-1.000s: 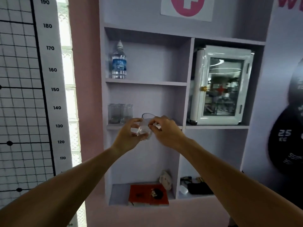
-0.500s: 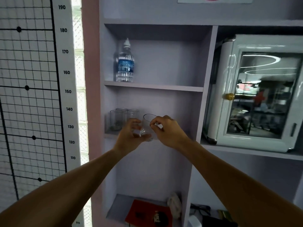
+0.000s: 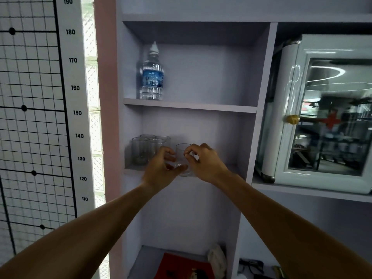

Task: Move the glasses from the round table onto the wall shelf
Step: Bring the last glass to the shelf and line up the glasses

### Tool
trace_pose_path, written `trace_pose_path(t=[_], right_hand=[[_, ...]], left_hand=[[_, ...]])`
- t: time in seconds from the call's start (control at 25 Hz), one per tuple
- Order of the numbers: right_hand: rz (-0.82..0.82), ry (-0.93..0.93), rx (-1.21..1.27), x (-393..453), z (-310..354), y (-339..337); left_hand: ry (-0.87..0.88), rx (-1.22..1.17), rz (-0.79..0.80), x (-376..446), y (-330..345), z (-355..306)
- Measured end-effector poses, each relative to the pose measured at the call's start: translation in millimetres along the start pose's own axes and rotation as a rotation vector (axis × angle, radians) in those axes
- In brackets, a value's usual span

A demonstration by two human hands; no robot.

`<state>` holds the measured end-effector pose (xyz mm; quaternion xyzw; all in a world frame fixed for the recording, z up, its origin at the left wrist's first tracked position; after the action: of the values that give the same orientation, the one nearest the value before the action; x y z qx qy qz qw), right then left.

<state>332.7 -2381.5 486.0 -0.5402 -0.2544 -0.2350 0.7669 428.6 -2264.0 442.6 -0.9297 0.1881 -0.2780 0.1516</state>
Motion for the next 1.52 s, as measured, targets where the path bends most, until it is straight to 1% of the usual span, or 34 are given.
trace_pose_path(t=[0.24,0.4,0.44,0.6,0.8,1.16,1.28,1.36,1.52], right_hand=[[-0.028,0.041,0.019,7,-10,14],[-0.160,0.058,0.090,7,-14,12],[-0.163,0.061,0.111,8,-15,14],[-0.105,0.016,0.154,18,-16,26],[-0.092,0.026,0.185,26,-25,36],[-0.097,0.053,0.229,34,-39,53],[-0.135,0.048,0.228,35,-40,50],[-0.167,0.042,0.219,35,-37,48],[-0.267,0.011,0.213,41,-22,46]], left_hand=[[0.047,0.094,-0.026,10,-1,-1],[0.118,0.143,-0.032,13,3,-3],[0.130,0.153,-0.036,14,3,-2],[0.148,0.217,-0.047,22,-1,7],[0.139,0.297,-0.009,30,-2,12],[0.128,0.451,-0.017,37,4,7],[0.128,0.452,-0.009,37,6,7],[0.122,0.394,-0.018,36,3,9],[0.192,0.342,-0.055,30,-14,12]])
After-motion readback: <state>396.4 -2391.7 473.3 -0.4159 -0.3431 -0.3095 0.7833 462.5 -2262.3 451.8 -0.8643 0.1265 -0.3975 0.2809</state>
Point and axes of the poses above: each hand's wrist, its own x-axis towards the middle knuckle, its own y-axis out of the palm, z = x × y, the point moved 8 cm from there along x, towards the middle knuckle, and after that the axes turned 9 degrees about -y, right-handed, at the moved point
